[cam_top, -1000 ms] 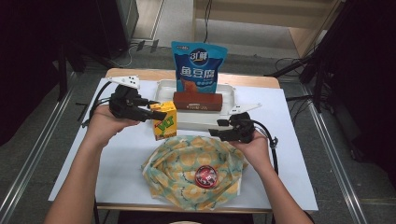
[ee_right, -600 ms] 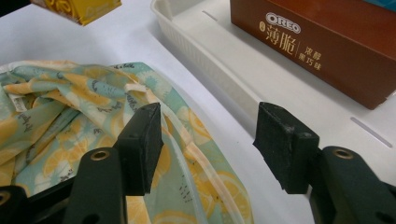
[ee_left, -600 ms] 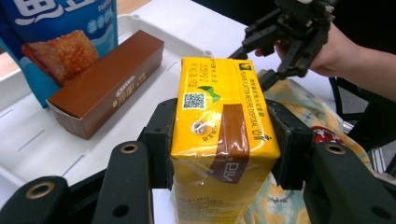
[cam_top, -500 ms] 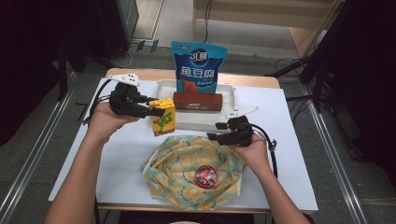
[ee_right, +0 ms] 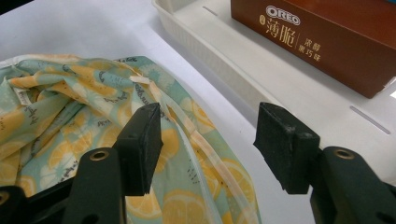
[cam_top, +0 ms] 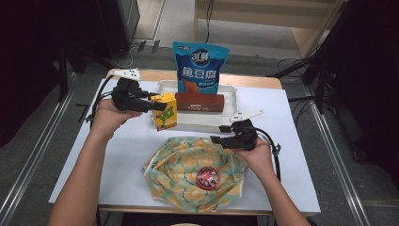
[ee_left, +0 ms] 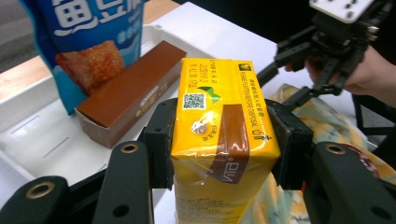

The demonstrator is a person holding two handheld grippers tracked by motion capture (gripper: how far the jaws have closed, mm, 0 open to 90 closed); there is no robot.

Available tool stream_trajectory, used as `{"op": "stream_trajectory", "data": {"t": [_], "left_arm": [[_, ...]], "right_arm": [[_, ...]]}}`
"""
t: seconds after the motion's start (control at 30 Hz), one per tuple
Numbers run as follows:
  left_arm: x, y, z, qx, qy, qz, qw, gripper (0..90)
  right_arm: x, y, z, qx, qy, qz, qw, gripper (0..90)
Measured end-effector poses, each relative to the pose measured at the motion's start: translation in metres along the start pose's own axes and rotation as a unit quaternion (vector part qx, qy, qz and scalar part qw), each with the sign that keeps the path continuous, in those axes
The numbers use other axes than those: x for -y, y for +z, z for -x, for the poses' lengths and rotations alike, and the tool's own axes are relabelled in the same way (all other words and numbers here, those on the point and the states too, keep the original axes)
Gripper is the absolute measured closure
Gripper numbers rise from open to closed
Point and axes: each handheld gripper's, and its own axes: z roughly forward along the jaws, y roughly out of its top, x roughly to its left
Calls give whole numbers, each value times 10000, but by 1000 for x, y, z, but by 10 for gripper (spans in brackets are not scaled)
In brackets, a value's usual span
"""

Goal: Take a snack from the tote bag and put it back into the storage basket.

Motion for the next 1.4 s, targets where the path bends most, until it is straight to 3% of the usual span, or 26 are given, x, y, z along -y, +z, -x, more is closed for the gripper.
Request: {"op": "stream_trajectory", "data": {"t": [0.13, 0.27, 0.47, 0.77, 1.1, 1.4], "left_arm": [[2, 3, -9, -213, -43, 56, 9997, 514], [2, 8, -13, -166, -75, 79, 9998, 515], [2, 15, -16, -332, 8, 63, 9994, 515], [7, 24, -27, -447, -89, -6, 9990, 515], [14, 32, -39, -629, -63, 262, 9977, 516], [19, 42, -48, -753, -70, 159, 9970, 516]], "right_arm": [[2, -1, -1, 10, 19, -4, 10000, 418], [4, -3, -3, 14, 37, -18, 10000, 418], [7, -4, -4, 47, 32, -22, 10000, 418], [8, -4, -7, 71, -35, -65, 9999, 418], [12, -6, -7, 94, -32, -60, 9999, 417], [13, -9, -7, 134, 2, -55, 9999, 417]]}}
